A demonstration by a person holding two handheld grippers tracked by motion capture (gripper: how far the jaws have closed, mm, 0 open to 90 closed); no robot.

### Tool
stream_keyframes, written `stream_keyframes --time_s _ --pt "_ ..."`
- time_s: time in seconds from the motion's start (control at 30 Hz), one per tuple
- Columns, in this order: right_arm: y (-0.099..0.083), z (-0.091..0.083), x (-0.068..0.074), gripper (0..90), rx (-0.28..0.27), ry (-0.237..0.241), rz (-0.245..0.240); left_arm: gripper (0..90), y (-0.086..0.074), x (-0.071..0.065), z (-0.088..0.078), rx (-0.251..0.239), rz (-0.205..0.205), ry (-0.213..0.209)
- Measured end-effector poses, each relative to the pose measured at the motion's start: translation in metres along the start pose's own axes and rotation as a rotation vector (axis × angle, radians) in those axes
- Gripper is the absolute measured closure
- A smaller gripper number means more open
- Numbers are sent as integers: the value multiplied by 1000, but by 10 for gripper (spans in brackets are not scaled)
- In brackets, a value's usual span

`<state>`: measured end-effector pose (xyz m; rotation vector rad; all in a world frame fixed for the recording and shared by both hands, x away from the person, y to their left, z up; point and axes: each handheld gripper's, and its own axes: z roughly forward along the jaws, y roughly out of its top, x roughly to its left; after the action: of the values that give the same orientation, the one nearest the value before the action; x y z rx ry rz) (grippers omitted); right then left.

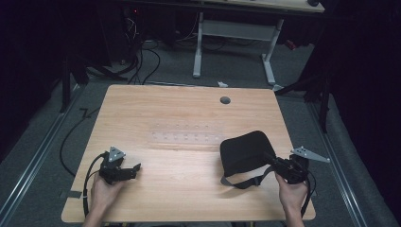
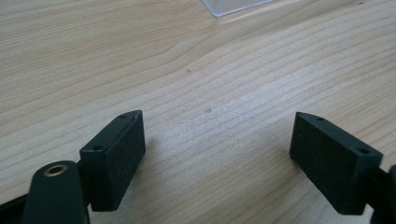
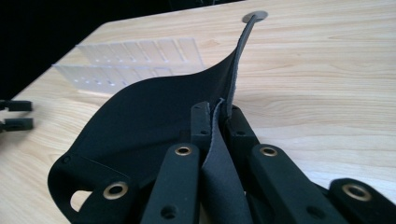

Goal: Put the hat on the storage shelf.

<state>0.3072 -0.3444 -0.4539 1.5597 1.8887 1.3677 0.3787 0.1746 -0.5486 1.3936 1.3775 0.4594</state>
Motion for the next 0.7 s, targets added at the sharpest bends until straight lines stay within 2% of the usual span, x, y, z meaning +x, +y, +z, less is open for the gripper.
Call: stream_keyframes --time_s 0.17,0.23,0.37,0.43,0.47,0.57,0.63,0.67,0.7 --pt "-1 4 6 851 9 14 9 216 -1 -1 -1 1 7 -18" --pt "-1 6 8 852 14 26 17 224 -3 -5 -3 -3 39 -29" --pt "0 9 12 852 18 43 11 221 -1 -10 -4 0 47 -56" --pt "2 12 16 851 25 54 6 223 3 -18 -7 -5 48 -95" --pt "2 13 17 852 26 60 8 223 3 -18 -7 -5 48 -95" --pt "4 14 22 851 30 77 7 229 5 -30 -11 -11 61 -145" --pt "5 16 25 851 40 85 -3 233 5 -39 -13 -2 70 -177" --pt "6 19 28 851 53 92 -4 236 4 -49 -14 1 78 -213" --pt "7 21 28 851 56 96 -6 235 4 -53 -15 4 91 -227"
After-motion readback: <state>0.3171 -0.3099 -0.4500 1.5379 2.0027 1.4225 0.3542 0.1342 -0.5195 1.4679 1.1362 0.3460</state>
